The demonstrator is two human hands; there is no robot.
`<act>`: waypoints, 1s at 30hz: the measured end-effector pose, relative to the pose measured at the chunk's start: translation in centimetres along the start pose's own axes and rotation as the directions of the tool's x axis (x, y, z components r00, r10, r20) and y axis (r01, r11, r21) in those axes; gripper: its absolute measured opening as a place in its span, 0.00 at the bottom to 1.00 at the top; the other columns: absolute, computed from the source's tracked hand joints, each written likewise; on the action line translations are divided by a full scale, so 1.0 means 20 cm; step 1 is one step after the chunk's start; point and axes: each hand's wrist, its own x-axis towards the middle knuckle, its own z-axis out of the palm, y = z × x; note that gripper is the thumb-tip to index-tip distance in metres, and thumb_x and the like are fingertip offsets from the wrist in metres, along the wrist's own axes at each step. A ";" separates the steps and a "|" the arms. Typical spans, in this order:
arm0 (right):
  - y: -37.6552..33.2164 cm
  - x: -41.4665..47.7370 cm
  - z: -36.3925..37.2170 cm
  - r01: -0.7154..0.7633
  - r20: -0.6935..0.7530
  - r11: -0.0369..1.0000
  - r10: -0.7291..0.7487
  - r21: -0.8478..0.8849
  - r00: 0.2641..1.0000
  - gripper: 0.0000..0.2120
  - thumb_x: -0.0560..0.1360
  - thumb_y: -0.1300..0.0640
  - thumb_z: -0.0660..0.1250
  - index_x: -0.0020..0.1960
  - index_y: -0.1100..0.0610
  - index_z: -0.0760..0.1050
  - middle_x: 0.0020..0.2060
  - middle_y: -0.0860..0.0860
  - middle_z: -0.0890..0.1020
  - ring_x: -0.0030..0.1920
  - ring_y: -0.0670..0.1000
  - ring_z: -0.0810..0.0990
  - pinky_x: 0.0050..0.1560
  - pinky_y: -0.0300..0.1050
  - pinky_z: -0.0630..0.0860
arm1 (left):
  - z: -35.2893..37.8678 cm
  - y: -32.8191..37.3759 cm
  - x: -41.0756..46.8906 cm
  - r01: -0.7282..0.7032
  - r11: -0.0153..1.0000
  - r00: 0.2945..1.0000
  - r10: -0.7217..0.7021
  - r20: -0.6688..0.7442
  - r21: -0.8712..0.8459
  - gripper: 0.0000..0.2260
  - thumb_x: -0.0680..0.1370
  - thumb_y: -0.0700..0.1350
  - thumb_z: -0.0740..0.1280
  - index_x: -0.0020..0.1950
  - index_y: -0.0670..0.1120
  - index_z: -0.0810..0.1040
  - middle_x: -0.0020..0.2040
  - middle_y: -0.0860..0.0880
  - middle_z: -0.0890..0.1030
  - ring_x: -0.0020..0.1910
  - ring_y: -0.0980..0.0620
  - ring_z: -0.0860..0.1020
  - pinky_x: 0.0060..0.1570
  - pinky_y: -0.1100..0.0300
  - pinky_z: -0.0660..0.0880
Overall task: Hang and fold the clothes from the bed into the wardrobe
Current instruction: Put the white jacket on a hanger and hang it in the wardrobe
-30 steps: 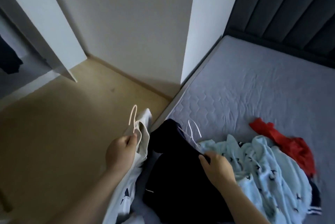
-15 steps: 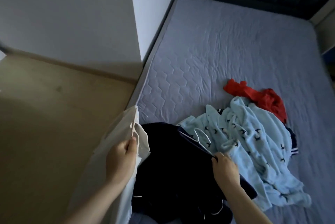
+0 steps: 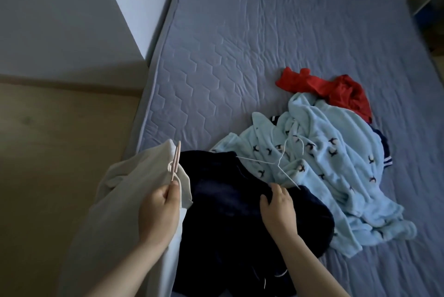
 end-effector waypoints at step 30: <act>-0.28 0.30 0.30 -0.635 0.554 0.092 0.404 0.767 0.728 0.15 0.83 0.59 0.50 0.44 0.59 0.73 0.46 0.56 0.80 0.46 0.54 0.79 0.48 0.46 0.74 | 0.13 -0.06 0.21 -0.013 1.000 1.000 0.012 0.019 0.005 0.21 0.75 0.57 0.56 0.26 0.48 0.68 0.20 0.51 0.68 0.23 0.48 0.66 0.28 0.55 0.63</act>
